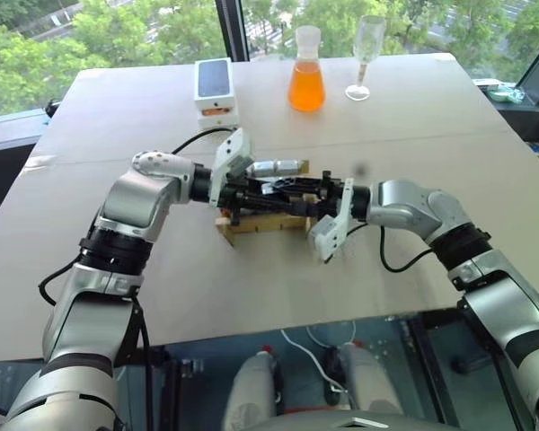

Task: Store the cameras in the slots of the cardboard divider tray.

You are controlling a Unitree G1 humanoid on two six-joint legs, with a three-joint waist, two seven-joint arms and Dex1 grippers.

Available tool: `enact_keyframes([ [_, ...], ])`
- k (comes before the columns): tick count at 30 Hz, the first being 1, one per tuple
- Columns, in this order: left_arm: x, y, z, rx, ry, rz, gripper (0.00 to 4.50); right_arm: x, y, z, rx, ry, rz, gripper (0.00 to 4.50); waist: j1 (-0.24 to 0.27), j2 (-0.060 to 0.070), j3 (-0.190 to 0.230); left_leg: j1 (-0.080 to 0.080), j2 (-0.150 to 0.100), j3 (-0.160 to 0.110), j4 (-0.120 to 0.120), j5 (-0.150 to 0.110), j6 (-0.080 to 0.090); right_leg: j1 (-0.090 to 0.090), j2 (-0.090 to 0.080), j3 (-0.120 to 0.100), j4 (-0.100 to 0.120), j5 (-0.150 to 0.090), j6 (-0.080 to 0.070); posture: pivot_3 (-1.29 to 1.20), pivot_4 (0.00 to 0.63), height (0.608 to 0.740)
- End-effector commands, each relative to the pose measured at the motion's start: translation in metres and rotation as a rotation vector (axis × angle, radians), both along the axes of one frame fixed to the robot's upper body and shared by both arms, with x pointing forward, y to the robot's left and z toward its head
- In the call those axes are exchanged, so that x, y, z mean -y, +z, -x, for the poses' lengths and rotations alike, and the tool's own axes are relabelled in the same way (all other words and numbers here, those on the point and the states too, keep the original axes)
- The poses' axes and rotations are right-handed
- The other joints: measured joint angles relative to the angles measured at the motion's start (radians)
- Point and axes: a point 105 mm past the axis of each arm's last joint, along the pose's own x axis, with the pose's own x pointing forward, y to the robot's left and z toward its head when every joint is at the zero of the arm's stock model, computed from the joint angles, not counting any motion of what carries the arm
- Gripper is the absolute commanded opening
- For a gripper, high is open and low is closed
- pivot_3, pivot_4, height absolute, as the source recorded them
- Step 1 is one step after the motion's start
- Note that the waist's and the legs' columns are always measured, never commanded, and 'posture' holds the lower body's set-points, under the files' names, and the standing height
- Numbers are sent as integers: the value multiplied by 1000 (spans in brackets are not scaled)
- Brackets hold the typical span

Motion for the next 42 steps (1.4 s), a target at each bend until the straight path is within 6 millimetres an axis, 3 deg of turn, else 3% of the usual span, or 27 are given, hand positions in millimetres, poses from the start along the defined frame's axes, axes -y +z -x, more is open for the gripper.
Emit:
enact_keyframes([
  [1, 5, 17, 1, 42, -50, -2, 796, -1, 10, 2, 35, 15, 0, 3184, 0, 0, 0, 0, 0, 0, 0, 0, 0, 0, 0, 0, 0, 0, 0, 0, 150, 740],
  [4, 5, 20, -4, 61, -51, -8, 796, 4, 11, 0, -22, -6, -48, 4443, 0, 0, 0, 0, 0, 0, 0, 0, 0, 0, 0, 0, 0, 0, 0, 0, 150, 740],
  [9, 3, 23, -21, 96, -30, 13, 796, 26, 8, -7, -231, -94, -187, 4500, 4, 0, 0, 0, 0, 0, 1, 0, 0, 0, 0, 0, 0, 0, 0, 0, 150, 740],
  [13, 17, 26, -31, 155, -67, 107, 796, 60, -10, -5, -588, -202, -349, 4500, 10, 0, 0, -1, -1, -1, 3, 0, 0, 1, 0, -1, 0, 0, 0, 0, 150, 740],
  [15, 20, 21, -35, 153, -72, 134, 796, 72, -22, 4, -839, -226, -421, 4500, 11, -1, 0, -3, -1, -2, 5, 0, 1, 1, 0, -3, 0, 0, 0, 0, 150, 740],
  [18, 20, 5, -39, 168, -93, 89, 796, 83, -17, 19, -1110, -208, -608, 4500, 2, -1, 0, -3, 0, -2, 7, -1, 1, 1, 0, -3, 1, 0, 0, 0, 150, 740],
  [21, 20, -6, -45, 167, -86, 57, 796, 95, -19, 33, -1257, -213, -713, 4500, 1, -1, 0, -1, 0, -2, 7, -1, 1, 1, 0, -2, 4, 0, 0, 0, 150, 740],
  [25, 20, -15, -51, 166, -83, 10, 796, 108, -38, 56, -1356, -261, -753, 4500, 9, -2, 0, -1, 0, -6, 8, -1, 2, 2, 5, -5, 5, -2, 4, 0, 150, 740],
  [28, 20, -19, -53, 163, -93, -25, 796, 112, -44, 59, -1360, -306, -774, 4500, 7, -2, 1, -2, 0, -6, 10, -2, 3, 2, 6, -5, 5, -3, 5, 0, 150, 740],
  [42, 22, -30, -51, 155, -130, -84, 796, 116, -33, 56, -1335, -284, -865, 4500, 6, -3, 1, -4, -1, -8, 10, -2, 3, 1, 7, -6, 4, -3, 5, 0, 150, 740],
])
